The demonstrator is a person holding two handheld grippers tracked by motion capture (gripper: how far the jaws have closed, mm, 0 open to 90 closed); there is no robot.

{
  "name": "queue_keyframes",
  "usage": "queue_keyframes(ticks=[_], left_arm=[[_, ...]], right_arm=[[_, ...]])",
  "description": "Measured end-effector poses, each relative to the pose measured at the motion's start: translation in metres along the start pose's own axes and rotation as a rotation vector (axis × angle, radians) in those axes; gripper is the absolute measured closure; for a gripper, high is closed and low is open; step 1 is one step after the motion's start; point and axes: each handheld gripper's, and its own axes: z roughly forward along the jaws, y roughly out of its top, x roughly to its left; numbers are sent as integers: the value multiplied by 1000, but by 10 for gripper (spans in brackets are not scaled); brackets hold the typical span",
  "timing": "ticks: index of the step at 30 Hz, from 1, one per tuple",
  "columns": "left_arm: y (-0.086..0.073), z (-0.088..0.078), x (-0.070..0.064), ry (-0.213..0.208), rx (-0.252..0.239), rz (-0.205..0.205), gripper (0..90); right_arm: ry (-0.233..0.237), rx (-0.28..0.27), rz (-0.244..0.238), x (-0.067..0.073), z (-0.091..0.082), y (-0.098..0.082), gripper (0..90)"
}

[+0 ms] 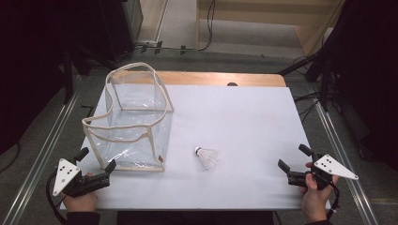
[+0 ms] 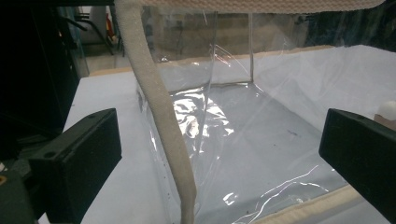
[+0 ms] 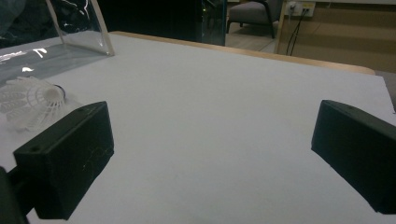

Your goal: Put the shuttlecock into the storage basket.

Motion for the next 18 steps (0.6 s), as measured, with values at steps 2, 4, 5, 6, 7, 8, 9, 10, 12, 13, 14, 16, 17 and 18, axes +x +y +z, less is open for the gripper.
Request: queue_keyframes(ticks=[2, 4, 5, 6, 7, 8, 9, 10, 12, 13, 14, 16, 17, 18], left_arm=[[0, 0, 0, 0, 2, -1, 0], [0, 1, -1, 2, 4, 4, 0], [0, 1, -1, 2, 4, 5, 0], [0, 0, -1, 0, 3, 4, 0], [0, 0, -1, -1, 3, 4, 0], [0, 0, -1, -3, 2, 3, 0], [0, 0, -1, -5, 0, 2, 0], [0, 0, 0, -5, 1, 4, 0], [0, 0, 0, -5, -1, 3, 0], [0, 0, 0, -5, 0, 2, 0], [0, 0, -1, -5, 0, 2, 0], [0, 0, -1, -4, 1, 2, 0], [0, 1, -1, -3, 2, 4, 0], [0, 1, -1, -3, 3, 4, 0]], right_arm=[[0, -2, 1, 2, 0, 1, 0], [-2, -1, -4, 4, 0, 2, 0], [-2, -2, 0, 6, 0, 3, 0], [0, -7, 4, 8, 0, 5, 0], [0, -7, 4, 8, 0, 5, 0], [8, -11, 4, 9, -1, 6, 0], [5, -11, 0, 11, 0, 7, 0], [10, -9, -3, 15, 1, 10, 0], [9, -5, -4, 16, 1, 11, 0], [12, -4, -13, 18, 3, 13, 0], [13, -4, -18, 20, 3, 14, 0], [21, -5, -19, 23, 6, 17, 0], [32, -3, -24, 26, 8, 19, 0], [32, -3, -24, 26, 8, 19, 0]])
